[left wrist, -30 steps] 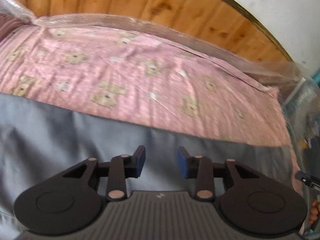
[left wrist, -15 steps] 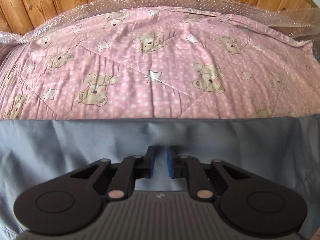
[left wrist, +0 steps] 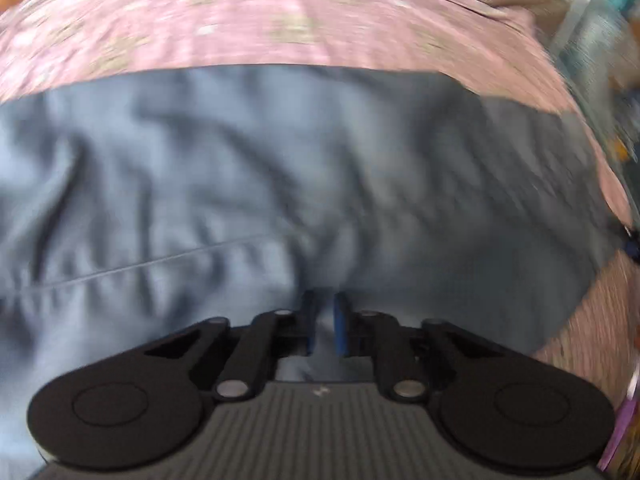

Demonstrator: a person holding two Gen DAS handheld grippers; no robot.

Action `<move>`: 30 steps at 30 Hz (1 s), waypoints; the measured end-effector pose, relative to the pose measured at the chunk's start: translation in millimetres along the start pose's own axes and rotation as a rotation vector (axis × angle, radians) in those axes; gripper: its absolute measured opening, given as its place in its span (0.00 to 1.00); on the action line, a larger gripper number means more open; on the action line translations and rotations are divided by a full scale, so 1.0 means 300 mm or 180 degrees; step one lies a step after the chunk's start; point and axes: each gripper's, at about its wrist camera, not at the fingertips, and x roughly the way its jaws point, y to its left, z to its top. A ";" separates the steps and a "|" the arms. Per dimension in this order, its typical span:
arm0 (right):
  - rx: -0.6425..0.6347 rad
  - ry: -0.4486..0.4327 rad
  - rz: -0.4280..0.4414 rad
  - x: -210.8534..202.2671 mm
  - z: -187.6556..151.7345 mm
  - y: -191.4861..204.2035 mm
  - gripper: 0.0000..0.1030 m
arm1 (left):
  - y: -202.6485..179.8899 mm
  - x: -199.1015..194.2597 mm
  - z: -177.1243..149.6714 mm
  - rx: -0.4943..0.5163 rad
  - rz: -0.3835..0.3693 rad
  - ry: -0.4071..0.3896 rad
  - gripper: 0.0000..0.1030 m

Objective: Fold clothes
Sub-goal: 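Grasp the grey shirt edge with the left gripper while the right gripper smooths it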

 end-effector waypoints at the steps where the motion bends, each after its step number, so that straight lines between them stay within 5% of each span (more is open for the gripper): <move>1: 0.0067 -0.0013 -0.0002 -0.002 0.010 -0.009 0.61 | 0.023 -0.015 0.001 -0.0072 0.0064 -0.0035 0.16; 3: 0.0212 -0.0014 0.0064 -0.007 0.009 -0.025 0.61 | 0.060 -0.035 -0.008 -0.0099 0.0182 -0.0100 0.38; 5: 0.0235 0.0050 0.0176 0.004 0.006 -0.019 0.60 | 0.084 -0.050 -0.029 -0.0154 0.0230 -0.0073 0.38; 7: 0.0080 0.0134 0.0233 0.017 0.012 0.022 0.45 | 0.082 -0.068 -0.035 -0.0198 0.0160 -0.0086 0.38; 8: -0.0023 0.0174 0.0201 0.025 0.018 0.048 0.21 | 0.075 -0.079 -0.034 -0.0206 0.0115 -0.0113 0.38; 12: -0.0771 -0.0006 -0.0075 -0.033 0.034 0.250 0.12 | 0.021 -0.121 -0.013 -0.0192 -0.0150 -0.0272 0.39; 15: -0.1807 -0.0253 -0.0185 -0.105 -0.012 0.505 0.11 | -0.028 -0.146 0.023 -0.0218 -0.0414 -0.0411 0.39; 17: -0.2360 -0.0289 -0.0007 -0.131 -0.082 0.667 0.10 | -0.052 -0.150 0.042 -0.0288 -0.0562 -0.0481 0.40; 22: -0.2951 0.0074 0.0299 -0.035 -0.324 0.879 0.11 | -0.100 -0.091 0.068 -0.0504 -0.0937 -0.0430 0.50; 26: -0.2896 0.0303 0.0431 -0.024 -0.395 0.878 0.38 | -0.169 -0.024 0.098 -0.0463 -0.1005 -0.0314 0.50; 30: -0.2023 0.0089 0.1065 -0.180 -0.259 0.803 0.39 | -0.276 -0.002 0.164 -0.0297 -0.1257 -0.0404 0.57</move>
